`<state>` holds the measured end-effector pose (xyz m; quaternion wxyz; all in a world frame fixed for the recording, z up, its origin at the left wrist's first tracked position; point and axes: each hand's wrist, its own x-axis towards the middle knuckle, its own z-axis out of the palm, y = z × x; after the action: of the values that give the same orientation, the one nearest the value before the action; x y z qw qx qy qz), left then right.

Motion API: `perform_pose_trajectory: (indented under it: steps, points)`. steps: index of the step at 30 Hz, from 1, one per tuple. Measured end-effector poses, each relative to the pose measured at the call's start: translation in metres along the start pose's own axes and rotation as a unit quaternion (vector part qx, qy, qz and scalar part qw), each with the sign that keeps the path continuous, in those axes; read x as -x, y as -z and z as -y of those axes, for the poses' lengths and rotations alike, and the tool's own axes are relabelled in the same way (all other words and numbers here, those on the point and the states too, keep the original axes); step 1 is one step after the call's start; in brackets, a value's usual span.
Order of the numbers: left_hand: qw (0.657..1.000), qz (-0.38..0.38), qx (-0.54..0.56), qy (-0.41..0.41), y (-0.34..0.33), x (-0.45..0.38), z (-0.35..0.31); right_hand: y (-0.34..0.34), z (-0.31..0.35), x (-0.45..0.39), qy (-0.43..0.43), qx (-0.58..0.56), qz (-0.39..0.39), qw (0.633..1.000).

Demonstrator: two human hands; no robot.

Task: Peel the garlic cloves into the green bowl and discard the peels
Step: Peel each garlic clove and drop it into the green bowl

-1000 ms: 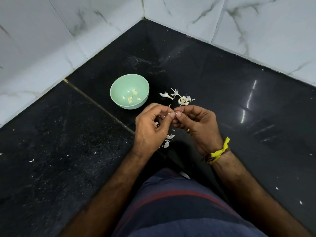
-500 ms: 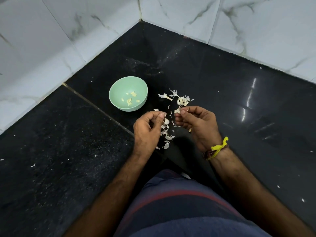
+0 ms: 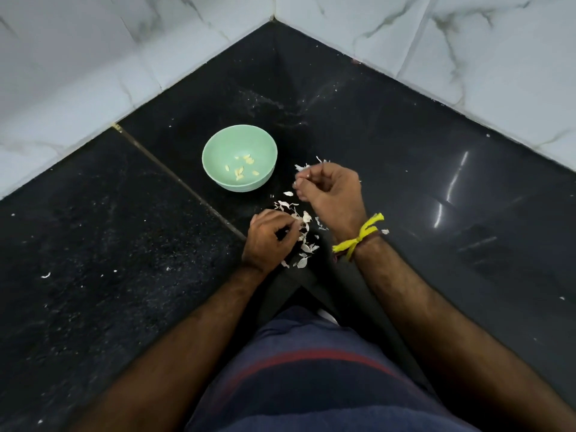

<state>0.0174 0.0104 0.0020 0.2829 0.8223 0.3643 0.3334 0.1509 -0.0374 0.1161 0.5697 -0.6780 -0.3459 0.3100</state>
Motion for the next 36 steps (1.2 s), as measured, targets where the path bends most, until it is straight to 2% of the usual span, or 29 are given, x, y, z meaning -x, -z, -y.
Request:
perform_pose_trajectory:
  steps: [5,10,14,21,27,33,36]
  points:
    - [0.999,-0.027,0.025,-0.005,-0.002,-0.002,0.006,-0.045,0.013,-0.037,0.054,0.107,0.030,0.992]
    - [0.999,-0.039,0.030,0.021,-0.005,-0.005,0.009,-0.079,0.009,-0.074,0.078,0.235,0.081,0.965]
    - [0.999,-0.033,0.020,-0.011,-0.005,-0.006,0.009,-0.088,0.004,-0.090,0.082,0.290,0.103,0.948]
    - [0.999,-0.037,0.008,-0.024,-0.010,-0.004,0.014,-0.082,0.009,-0.092,0.111,0.249,0.041,0.961]
    - [0.998,-0.050,-0.012,-0.041,-0.007,-0.005,0.009,-0.058,-0.003,-0.060,0.118,0.230,-0.001,0.966]
    - [1.000,-0.004,-0.027,-0.013,-0.004,-0.003,0.008,-0.011,-0.040,-0.022,0.052,0.268,-0.033,0.961]
    - [0.999,-0.021,-0.035,-0.007,-0.002,-0.002,0.001,0.022,-0.053,-0.016,0.006,0.302,-0.076,0.950]
